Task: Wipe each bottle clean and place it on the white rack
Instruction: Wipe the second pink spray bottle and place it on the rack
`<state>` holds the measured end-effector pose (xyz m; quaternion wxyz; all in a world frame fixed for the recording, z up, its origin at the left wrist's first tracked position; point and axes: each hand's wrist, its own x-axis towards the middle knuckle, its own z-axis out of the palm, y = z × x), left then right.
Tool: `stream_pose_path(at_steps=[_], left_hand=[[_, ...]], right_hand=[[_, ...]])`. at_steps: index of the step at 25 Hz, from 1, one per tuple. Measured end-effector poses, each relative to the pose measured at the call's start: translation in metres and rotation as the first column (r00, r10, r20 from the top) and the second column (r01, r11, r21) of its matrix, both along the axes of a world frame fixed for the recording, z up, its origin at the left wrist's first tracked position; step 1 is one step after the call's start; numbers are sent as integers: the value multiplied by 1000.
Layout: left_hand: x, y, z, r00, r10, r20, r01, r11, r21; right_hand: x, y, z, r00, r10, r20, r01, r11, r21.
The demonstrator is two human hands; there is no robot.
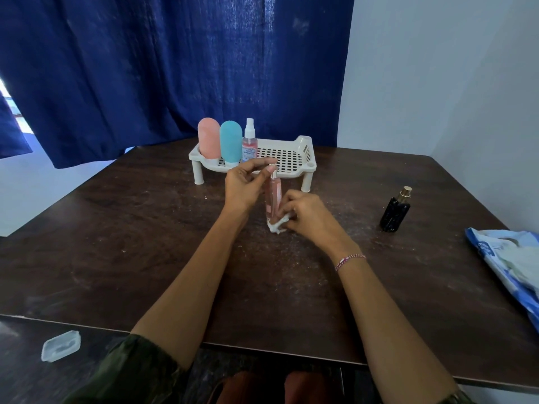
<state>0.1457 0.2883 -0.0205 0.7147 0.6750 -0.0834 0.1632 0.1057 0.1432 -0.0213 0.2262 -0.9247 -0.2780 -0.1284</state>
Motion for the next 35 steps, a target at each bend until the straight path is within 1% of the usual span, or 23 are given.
stream_pose_path(at_steps=[1,2,3,5,6,8,11,15,17,20,23,25,27,29,31,33,35], left_hand=[[-1,0,1,1000,-6,13,5,1000,9],[-2,0,2,999,-18,32,18,1000,17],[-3,0,2,997,-41,62,40,999,26],[-6,-1,3,989,-83,118,77,996,53],[-6,-2,3,986,-99,133,91,994,62],[-5,-3,2,983,-134,126,127,990,61],[-5,-2,1,980,-178,94,176,984,32],[-8,-3,1,981,-181,65,181,983,10],[-8,-4,1,979,-192,68,192,981,11],[-10,-4,2,978,-192,84,193,981,0],[-9,-2,1,985,-155,69,158,987,-40],[-6,0,0,990,-139,23,140,986,-95],[-4,2,-2,991,-133,-8,130,981,-142],[-5,1,-2,991,-129,-17,125,980,-152],[-6,-2,-2,993,-117,-34,111,983,-143],[-6,-2,0,993,-112,-42,105,984,-141],[-7,-2,1,991,-128,-38,122,983,-137]], right_hand=[[0,-1,0,1000,-1,21,0,999,33],[-1,0,-1,998,-9,55,3,995,103],[-1,0,-1,996,-30,89,11,979,201],[-1,0,0,981,-105,161,34,919,394],[-1,-1,1,969,-153,193,50,889,454],[-2,-2,4,948,-221,230,76,857,509],[-3,0,5,948,-228,224,97,872,480],[-1,-5,5,951,-259,170,158,877,453],[-3,-5,5,951,-240,196,135,890,436],[-8,1,4,950,-170,261,51,911,408],[-5,1,1,944,-151,294,46,941,337],[-3,-2,1,966,-125,228,56,957,286],[-2,-7,2,990,-91,109,69,979,194],[-3,-13,3,997,-74,-10,74,992,102],[-3,-16,3,995,-71,-63,75,995,59],[-3,-15,2,997,-82,-15,83,991,108],[-3,-11,2,988,-122,97,98,970,223]])
